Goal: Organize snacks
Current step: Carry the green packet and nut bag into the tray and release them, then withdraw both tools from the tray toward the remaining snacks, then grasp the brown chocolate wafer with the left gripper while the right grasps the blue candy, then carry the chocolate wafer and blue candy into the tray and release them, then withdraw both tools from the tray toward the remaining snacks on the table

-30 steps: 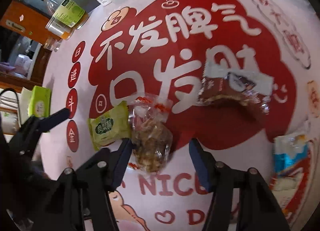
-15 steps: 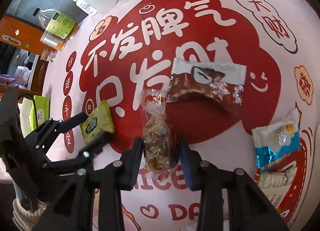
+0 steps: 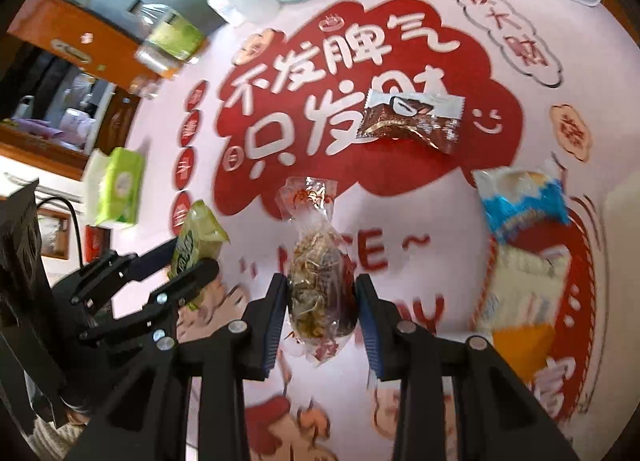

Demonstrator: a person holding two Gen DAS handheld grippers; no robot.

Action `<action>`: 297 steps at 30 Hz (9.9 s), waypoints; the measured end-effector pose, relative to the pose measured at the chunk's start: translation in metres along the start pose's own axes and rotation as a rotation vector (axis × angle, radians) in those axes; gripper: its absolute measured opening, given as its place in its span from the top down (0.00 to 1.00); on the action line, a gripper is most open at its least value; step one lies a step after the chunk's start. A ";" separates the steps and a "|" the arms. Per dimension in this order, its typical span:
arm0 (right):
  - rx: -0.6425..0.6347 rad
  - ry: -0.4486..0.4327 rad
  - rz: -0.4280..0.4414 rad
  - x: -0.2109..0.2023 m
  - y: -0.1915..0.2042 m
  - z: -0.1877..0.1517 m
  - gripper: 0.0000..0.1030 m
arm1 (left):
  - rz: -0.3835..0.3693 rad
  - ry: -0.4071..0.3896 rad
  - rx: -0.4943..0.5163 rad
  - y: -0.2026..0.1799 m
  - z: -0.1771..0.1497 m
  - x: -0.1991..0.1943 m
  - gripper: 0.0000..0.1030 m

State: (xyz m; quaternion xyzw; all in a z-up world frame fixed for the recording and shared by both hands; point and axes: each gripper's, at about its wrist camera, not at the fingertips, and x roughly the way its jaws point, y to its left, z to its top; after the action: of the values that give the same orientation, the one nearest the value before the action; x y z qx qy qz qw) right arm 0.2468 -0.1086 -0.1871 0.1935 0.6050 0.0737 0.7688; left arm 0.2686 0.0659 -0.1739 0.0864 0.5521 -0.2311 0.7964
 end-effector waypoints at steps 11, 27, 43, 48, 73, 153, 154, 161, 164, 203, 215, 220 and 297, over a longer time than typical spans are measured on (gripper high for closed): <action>-0.037 -0.163 0.061 -0.115 -0.029 -0.067 0.66 | -0.105 -0.162 -0.064 -0.091 -0.031 -0.095 0.65; -0.161 -0.325 -0.009 -0.254 -0.190 -0.111 0.66 | -0.057 -0.240 -0.095 -0.314 0.000 -0.094 0.65; -0.093 -0.327 -0.037 -0.294 -0.307 -0.099 0.66 | 0.001 -0.200 -0.116 -0.411 0.030 -0.065 0.65; -0.113 -0.320 -0.041 -0.291 -0.308 -0.093 0.66 | 0.020 -0.183 -0.130 -0.414 0.031 -0.058 0.64; -0.195 -0.360 -0.111 -0.292 -0.290 -0.094 0.48 | 0.076 -0.198 -0.249 -0.385 0.011 -0.068 0.17; 0.361 -0.036 -0.091 -0.048 -0.090 0.060 0.48 | 0.040 -0.113 0.657 -0.085 0.124 0.048 0.17; 0.380 -0.024 -0.097 -0.040 -0.093 0.060 0.48 | 0.038 -0.096 0.676 -0.086 0.125 0.057 0.17; 0.521 0.017 -0.154 -0.002 -0.124 0.059 0.48 | 0.041 -0.004 0.781 -0.088 0.133 0.118 0.17; 0.565 0.018 -0.168 0.007 -0.133 0.059 0.48 | 0.020 0.021 0.797 -0.090 0.135 0.134 0.17; 0.126 -0.229 -0.166 -0.069 -0.064 0.013 0.67 | -0.096 0.007 0.170 -0.095 0.075 0.020 0.71; -0.121 -0.333 -0.099 -0.189 -0.101 -0.062 0.67 | -0.039 -0.146 -0.063 -0.201 0.011 -0.078 0.71; -0.212 -0.405 -0.140 -0.246 -0.146 -0.094 0.67 | -0.065 -0.194 -0.123 -0.265 0.002 -0.090 0.71; -0.199 -0.373 -0.193 -0.282 -0.265 -0.125 0.54 | 0.094 -0.196 -0.228 -0.381 -0.018 -0.084 0.16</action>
State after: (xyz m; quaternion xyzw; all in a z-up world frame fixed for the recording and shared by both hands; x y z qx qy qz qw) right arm 0.0222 -0.4230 -0.0593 0.0686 0.4578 0.0221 0.8861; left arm 0.0525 -0.2385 -0.0585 -0.0020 0.4896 -0.1369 0.8611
